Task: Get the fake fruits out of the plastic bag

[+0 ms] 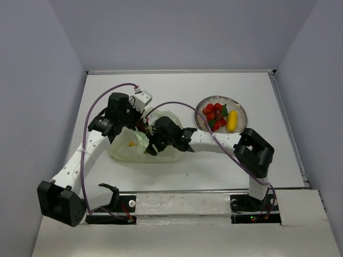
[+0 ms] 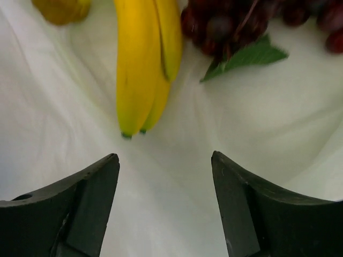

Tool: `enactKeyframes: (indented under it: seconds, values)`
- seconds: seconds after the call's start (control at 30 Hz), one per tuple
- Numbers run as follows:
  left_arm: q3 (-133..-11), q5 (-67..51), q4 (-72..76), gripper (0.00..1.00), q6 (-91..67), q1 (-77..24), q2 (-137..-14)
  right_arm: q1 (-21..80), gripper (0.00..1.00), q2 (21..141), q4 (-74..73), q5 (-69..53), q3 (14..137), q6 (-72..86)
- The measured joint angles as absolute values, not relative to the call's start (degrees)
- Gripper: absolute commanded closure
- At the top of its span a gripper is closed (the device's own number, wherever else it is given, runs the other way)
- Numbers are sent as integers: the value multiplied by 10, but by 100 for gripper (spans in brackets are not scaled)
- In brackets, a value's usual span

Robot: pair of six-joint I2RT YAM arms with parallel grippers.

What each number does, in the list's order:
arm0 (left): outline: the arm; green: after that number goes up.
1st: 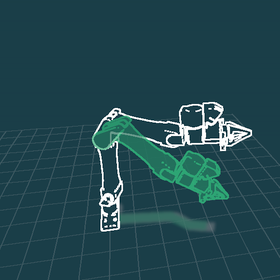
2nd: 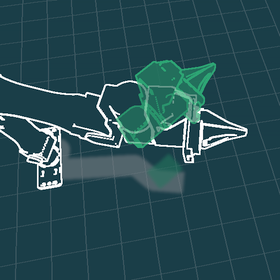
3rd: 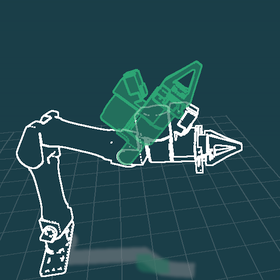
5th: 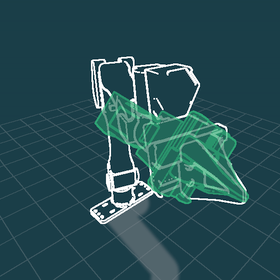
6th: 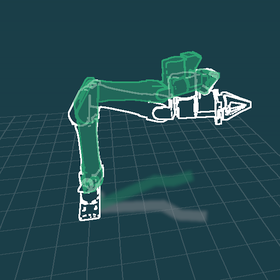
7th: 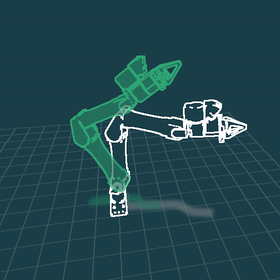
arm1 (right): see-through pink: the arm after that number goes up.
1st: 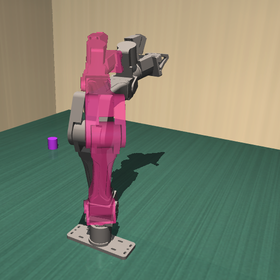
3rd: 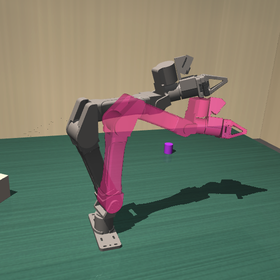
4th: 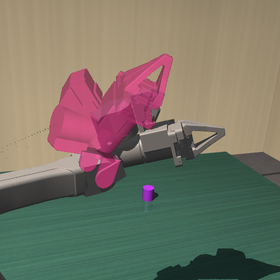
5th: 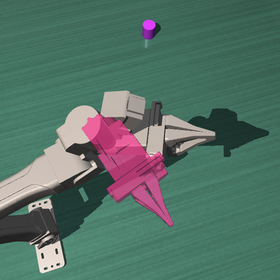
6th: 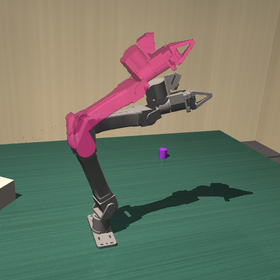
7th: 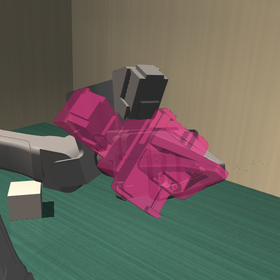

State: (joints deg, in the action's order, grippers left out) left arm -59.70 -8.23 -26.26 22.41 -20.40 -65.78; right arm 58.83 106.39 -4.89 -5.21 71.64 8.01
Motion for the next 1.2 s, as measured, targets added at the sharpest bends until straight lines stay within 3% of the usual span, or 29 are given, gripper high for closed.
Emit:
enactKeyframes:
  seconds: [0.3, 0.37, 0.67, 0.77, 0.8, 0.9, 1.07, 1.13, 1.2]
  values:
    - [-597, -50, -240, 100, 193, -204, -670, 587, 15, 1151, 44, -85, 784, 98]
    - [-597, -42, -236, 100, 189, -202, -675, 591, 10, 1167, 48, -102, 790, 90]
    - [-597, 0, -234, 100, 193, -186, -677, 597, 11, 1243, 65, -131, 853, 86]
    - [-597, 13, -241, 100, 195, -182, -678, 595, 30, 1278, 70, -112, 884, 89]
    - [-597, 16, -242, 100, 194, -181, -679, 595, 47, 1291, 69, -104, 895, 86]
    - [-597, 17, -228, 100, 192, -179, -680, 594, 65, 1305, 80, -96, 903, 83]
    - [-597, 15, -226, 100, 192, -179, -680, 594, 83, 1305, 78, -95, 903, 81]
    - [-597, 13, -226, 100, 192, -178, -680, 594, 97, 1300, 72, -93, 901, 77]
    - [-597, 4, -226, 100, 191, -175, -680, 594, 99, 1282, 51, -89, 886, 62]
